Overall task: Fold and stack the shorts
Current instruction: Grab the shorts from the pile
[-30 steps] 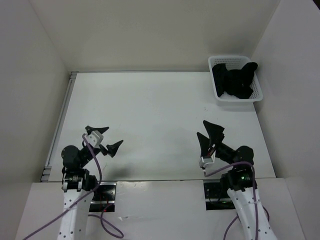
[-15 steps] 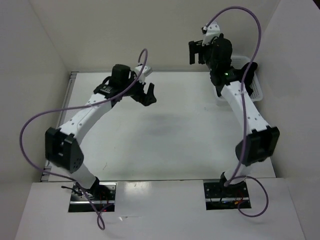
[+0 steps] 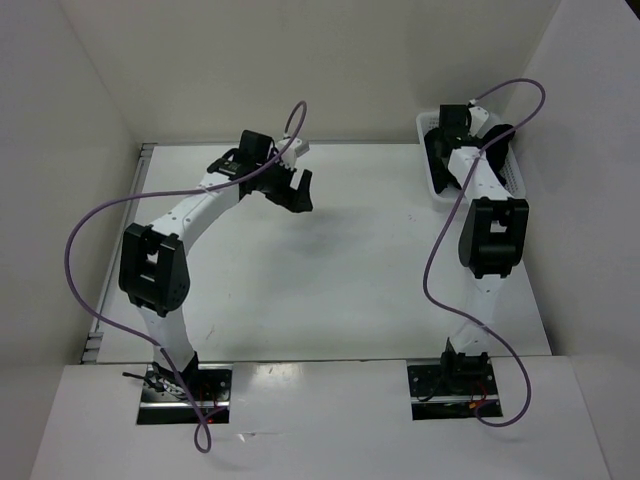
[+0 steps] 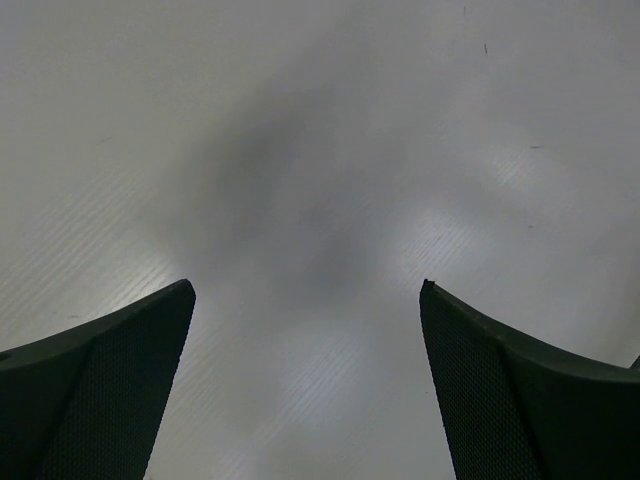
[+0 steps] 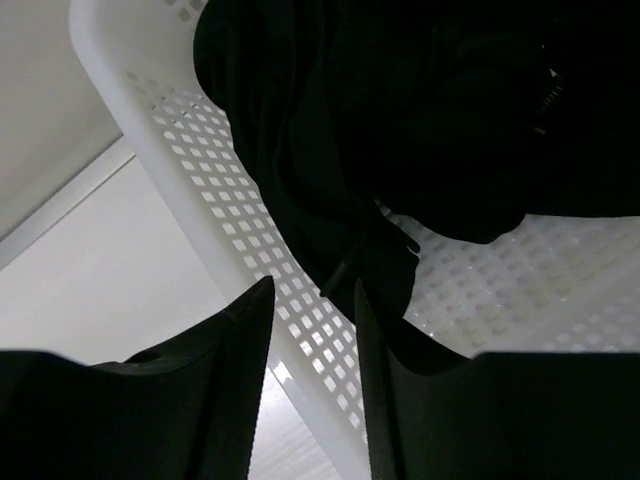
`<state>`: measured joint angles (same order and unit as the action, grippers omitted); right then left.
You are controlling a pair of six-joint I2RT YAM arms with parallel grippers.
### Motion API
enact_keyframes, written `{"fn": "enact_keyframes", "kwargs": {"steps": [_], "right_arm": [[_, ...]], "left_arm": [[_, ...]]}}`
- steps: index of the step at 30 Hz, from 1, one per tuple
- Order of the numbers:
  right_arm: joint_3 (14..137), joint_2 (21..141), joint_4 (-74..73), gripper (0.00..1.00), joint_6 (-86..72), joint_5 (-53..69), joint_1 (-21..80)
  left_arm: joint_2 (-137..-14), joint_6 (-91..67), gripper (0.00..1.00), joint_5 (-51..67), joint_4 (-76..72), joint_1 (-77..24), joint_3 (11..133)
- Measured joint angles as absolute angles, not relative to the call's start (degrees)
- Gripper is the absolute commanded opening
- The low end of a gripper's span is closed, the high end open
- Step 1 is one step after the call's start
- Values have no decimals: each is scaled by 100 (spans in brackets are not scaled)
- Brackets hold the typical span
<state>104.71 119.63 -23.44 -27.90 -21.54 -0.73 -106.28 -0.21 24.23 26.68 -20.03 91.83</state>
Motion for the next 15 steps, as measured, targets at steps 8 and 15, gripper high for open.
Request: {"fn": "enact_keyframes", "kwargs": {"steps": [8,15], "right_arm": [[11310,12787,-2318,66,-3376,-2512,-62],[11749,13555,-2285,83,-3535,-2753,-119]], "left_arm": [[-10661,-21,100,2440,2812,-2082,9150],[-10753,-21,100,2093,2952,-2082,9150]]}}
